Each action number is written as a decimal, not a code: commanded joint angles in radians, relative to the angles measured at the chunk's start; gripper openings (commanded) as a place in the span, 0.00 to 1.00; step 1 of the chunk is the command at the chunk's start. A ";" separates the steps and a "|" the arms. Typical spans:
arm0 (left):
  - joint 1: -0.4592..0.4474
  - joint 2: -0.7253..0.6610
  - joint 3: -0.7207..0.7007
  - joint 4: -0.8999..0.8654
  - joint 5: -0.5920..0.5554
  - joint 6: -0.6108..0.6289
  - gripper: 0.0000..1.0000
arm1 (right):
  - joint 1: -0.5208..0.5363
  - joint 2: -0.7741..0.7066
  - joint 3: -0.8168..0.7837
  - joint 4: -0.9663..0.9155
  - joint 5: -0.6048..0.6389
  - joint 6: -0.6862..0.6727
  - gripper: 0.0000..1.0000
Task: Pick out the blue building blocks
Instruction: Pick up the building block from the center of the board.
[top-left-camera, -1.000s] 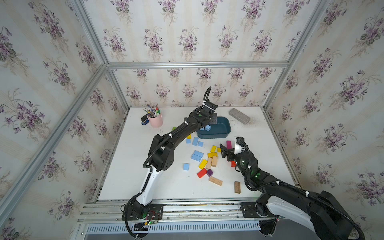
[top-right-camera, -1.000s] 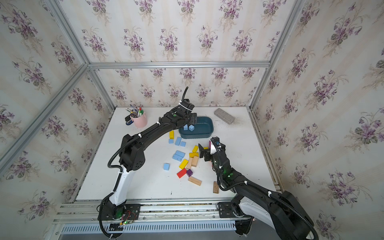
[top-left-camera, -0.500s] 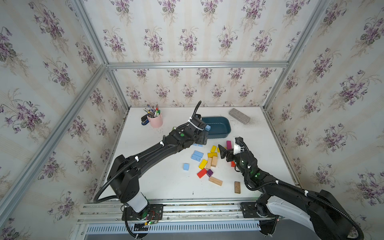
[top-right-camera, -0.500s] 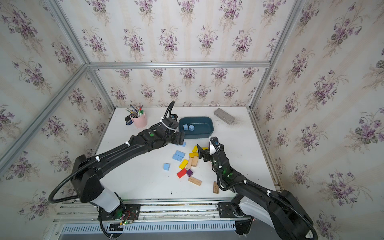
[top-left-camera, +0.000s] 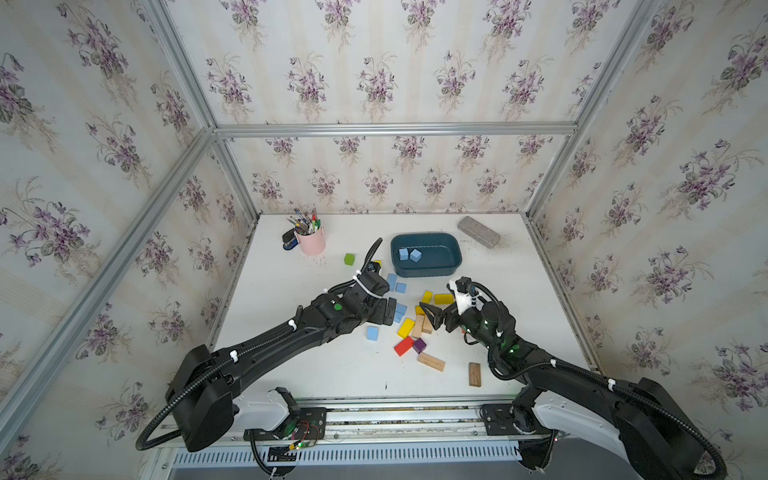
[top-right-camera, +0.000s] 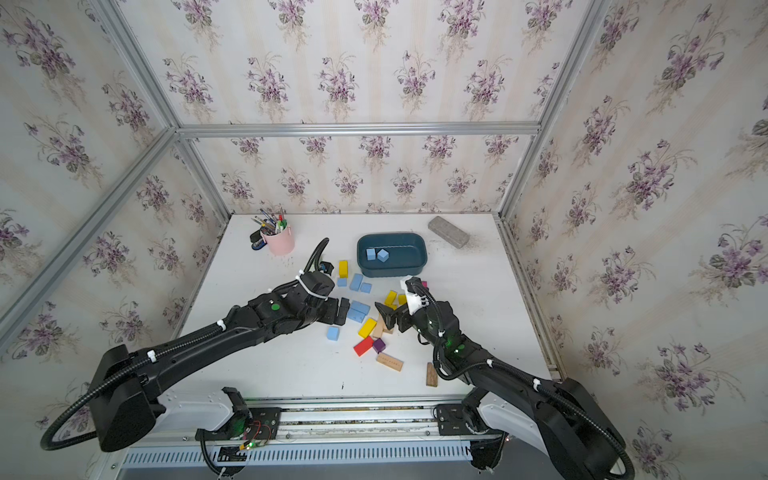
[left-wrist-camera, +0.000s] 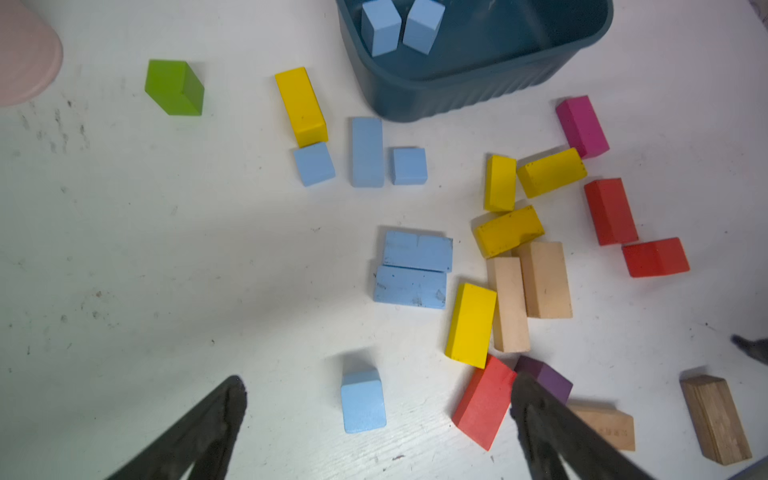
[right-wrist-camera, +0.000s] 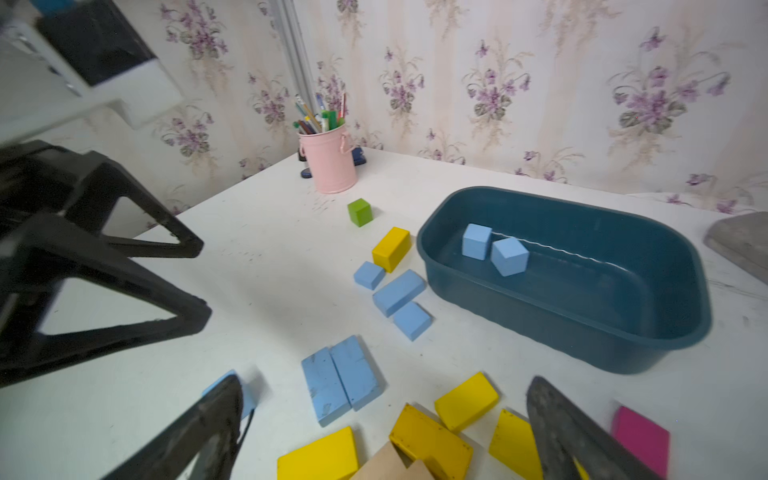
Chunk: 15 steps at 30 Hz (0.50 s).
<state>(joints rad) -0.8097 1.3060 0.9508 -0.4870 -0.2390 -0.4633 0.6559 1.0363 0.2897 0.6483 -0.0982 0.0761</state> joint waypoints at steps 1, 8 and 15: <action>0.000 -0.019 -0.035 0.002 0.063 -0.020 0.99 | 0.004 0.003 0.007 0.053 -0.113 -0.018 1.00; -0.009 -0.010 -0.101 -0.014 0.076 -0.035 0.99 | 0.006 -0.001 0.006 0.051 -0.104 -0.018 1.00; -0.040 0.043 -0.114 -0.032 0.028 -0.049 0.99 | 0.009 -0.012 0.003 0.048 -0.091 -0.021 1.00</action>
<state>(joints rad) -0.8433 1.3338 0.8387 -0.5064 -0.1791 -0.4908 0.6613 1.0328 0.2897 0.6559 -0.1902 0.0711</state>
